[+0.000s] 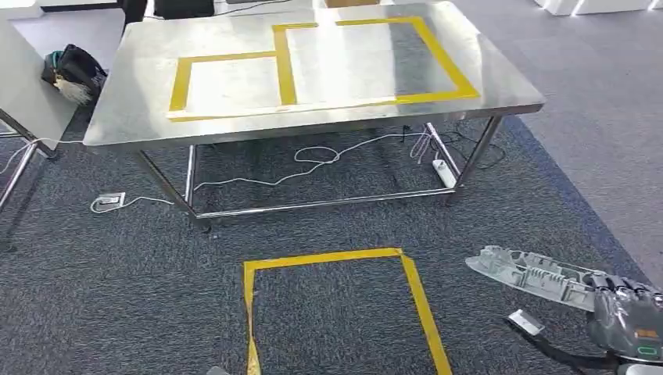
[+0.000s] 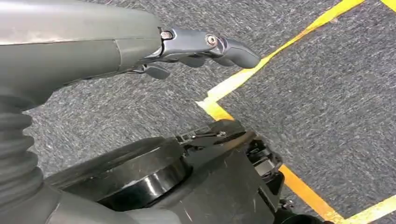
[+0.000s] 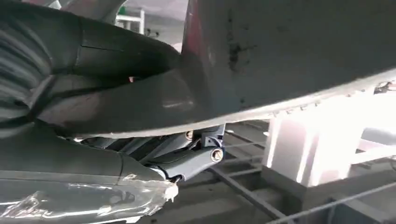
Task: Take the parts from the cabinet and place them on the table.
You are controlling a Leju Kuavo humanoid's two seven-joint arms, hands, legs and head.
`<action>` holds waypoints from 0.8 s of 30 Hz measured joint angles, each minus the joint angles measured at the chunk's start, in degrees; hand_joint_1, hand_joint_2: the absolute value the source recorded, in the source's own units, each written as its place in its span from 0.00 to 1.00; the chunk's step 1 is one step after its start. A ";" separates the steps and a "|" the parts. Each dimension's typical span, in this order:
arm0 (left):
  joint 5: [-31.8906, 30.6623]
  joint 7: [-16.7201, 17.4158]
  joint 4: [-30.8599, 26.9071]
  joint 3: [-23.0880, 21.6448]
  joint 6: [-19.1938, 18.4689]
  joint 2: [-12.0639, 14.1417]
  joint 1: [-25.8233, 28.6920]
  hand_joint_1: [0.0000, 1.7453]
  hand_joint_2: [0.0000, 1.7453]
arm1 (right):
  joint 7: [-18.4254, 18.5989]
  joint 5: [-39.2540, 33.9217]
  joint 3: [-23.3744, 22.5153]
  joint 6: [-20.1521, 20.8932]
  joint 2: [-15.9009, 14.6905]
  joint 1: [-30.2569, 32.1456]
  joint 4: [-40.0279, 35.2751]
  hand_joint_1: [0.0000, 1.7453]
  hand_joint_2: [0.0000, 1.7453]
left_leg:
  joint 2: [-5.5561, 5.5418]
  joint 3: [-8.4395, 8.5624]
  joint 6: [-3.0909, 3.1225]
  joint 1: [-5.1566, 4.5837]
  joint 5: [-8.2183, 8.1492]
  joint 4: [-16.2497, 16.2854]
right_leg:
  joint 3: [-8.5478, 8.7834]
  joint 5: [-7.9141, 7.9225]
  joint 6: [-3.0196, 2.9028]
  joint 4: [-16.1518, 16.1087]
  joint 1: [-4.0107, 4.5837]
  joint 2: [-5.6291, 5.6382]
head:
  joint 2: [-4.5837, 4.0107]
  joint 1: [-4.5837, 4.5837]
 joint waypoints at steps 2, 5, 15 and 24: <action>0.00 -0.04 0.00 0.22 0.04 0.02 0.00 0.00 1.00 | 0.11 -0.02 0.02 0.46 -1.16 0.11 -1.10 1.00 1.00 | 0.00 0.00 0.00 0.00 0.00 0.00 | -0.01 0.00 0.00 0.00 -0.01 0.00 | 0.00 -0.02; -0.02 -0.13 0.00 0.48 0.09 0.02 0.00 0.00 1.00 | 0.07 -0.59 -0.50 1.12 -2.76 0.30 -2.82 1.00 1.00 | 0.00 0.00 0.01 -0.01 0.00 0.00 | -0.01 0.00 0.00 0.00 -0.03 0.00 | 0.00 -0.04; -0.02 -0.61 0.00 1.03 0.09 0.00 0.00 0.00 1.00 | -1.86 -4.52 -4.63 4.72 -8.41 1.38 -8.33 1.00 1.00 | 0.00 0.00 0.06 -0.12 0.01 0.00 | -0.01 0.02 0.10 -0.01 -0.18 0.01 | 0.00 -0.02; -0.02 -0.61 0.00 1.38 0.11 -0.07 0.00 0.00 1.00 | -3.19 -7.78 -9.33 7.19 -12.24 2.59 -11.91 1.00 1.00 | 0.00 0.00 0.11 -0.17 0.02 0.00 | -0.02 0.01 0.14 -0.01 -0.23 0.01 | 0.00 0.00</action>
